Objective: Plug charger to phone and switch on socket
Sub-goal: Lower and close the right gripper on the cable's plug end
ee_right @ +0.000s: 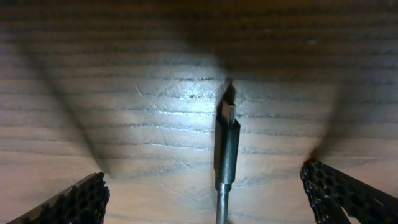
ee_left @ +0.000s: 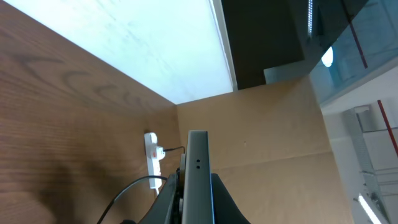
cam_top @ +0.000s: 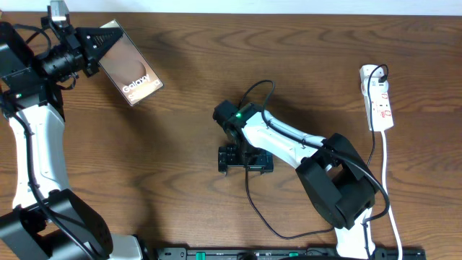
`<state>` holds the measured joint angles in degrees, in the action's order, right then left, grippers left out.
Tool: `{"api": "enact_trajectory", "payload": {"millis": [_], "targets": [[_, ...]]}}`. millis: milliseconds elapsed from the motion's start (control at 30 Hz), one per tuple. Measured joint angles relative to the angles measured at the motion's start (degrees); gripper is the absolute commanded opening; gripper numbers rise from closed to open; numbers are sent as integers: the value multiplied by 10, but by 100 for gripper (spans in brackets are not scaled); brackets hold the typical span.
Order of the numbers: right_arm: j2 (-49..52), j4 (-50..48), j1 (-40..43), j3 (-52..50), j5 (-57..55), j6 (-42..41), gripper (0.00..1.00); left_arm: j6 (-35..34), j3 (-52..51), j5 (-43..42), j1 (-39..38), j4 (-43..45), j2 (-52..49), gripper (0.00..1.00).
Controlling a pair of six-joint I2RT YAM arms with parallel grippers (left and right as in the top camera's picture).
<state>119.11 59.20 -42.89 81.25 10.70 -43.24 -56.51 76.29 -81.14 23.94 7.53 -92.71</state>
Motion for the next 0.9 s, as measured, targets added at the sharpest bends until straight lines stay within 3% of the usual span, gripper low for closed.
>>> {"api": "enact_trajectory", "payload": {"millis": [467,900], "targets": [[0,-10,12,0,-3,-9,91,0,0,0,0,0,0,7],[0,-7,12,0,-11,-9,74,0,0,0,0,0,0,7]]}}
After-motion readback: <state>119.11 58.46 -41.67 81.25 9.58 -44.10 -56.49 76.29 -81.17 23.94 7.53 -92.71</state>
